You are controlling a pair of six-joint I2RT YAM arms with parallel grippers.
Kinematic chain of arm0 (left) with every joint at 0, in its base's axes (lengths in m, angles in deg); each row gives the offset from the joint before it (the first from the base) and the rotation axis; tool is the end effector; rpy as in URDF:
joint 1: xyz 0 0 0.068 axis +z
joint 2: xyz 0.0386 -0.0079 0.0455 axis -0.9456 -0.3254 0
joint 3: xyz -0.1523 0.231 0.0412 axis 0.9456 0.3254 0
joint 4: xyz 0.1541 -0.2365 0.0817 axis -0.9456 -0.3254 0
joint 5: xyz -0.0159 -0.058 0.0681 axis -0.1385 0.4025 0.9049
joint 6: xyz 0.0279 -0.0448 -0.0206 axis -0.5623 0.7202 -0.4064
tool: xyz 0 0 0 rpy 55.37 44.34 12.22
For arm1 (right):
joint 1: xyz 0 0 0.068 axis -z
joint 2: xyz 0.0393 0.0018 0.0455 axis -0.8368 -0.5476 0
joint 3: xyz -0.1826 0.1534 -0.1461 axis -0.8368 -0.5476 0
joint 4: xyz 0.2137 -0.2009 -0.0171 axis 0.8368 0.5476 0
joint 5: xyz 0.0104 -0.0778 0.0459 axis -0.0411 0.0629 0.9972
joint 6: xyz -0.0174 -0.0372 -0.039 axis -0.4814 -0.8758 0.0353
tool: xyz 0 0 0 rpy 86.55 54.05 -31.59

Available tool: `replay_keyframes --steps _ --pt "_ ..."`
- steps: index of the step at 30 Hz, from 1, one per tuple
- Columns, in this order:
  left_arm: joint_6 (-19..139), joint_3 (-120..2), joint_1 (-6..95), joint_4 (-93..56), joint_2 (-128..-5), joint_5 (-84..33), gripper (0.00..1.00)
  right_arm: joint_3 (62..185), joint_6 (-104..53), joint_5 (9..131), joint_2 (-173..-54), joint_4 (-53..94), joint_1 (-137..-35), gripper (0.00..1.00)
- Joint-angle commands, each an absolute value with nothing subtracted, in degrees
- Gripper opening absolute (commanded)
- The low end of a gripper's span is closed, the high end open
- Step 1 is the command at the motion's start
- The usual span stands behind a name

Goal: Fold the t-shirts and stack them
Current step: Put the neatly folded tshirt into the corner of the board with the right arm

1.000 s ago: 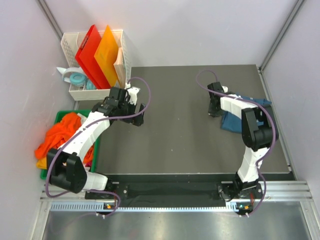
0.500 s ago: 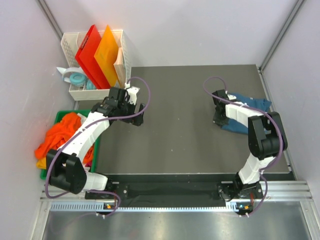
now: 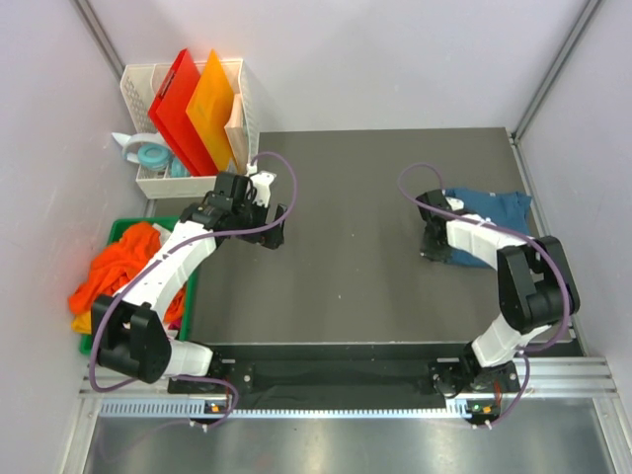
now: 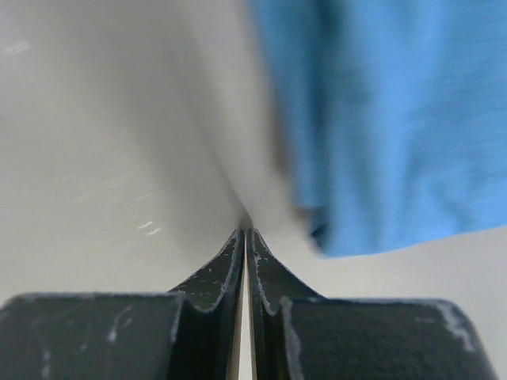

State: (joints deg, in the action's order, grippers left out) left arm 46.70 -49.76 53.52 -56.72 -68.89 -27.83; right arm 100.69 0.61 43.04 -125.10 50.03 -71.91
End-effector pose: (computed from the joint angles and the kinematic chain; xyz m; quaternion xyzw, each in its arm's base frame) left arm 0.3019 -0.1028 0.2785 0.1840 0.9200 -0.1325 0.3198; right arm 0.3144 0.0716 0.1461 0.1766 0.9559 -0.0788 0.2211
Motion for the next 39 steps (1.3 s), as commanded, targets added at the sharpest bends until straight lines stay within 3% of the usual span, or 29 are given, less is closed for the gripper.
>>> replay_keyframes --steps 1,16,22,29,32,33,39 --pt "47.19 -50.06 53.87 -54.81 -68.09 -29.08 0.99 105.64 1.55 43.21 -127.18 52.02 -74.47 0.04" --pt "46.57 -48.66 54.31 -54.11 -65.62 -27.67 0.99 100.98 7.18 35.65 -121.03 54.92 -74.38 0.08" --pt "46.49 -48.31 54.66 -54.11 -65.71 -27.14 0.99 100.02 11.22 33.54 -119.54 57.12 -74.29 0.14" --pt "45.88 -47.87 55.19 -53.67 -64.66 -27.06 0.99 97.55 1.67 42.47 -114.53 44.59 -78.49 0.15" --pt "46.91 -47.78 56.15 -52.97 -64.13 -23.29 0.99 99.04 -2.65 41.11 -111.37 41.14 -84.54 0.24" --pt "47.1 -47.87 56.59 -52.7 -64.04 -22.06 0.99 99.66 -3.53 39.36 -110.23 40.95 -86.49 0.31" --pt "47.8 -47.87 58.18 -52.61 -65.45 -22.93 0.99 107.48 -6.79 20.82 -109.69 43.15 -101.96 0.49"
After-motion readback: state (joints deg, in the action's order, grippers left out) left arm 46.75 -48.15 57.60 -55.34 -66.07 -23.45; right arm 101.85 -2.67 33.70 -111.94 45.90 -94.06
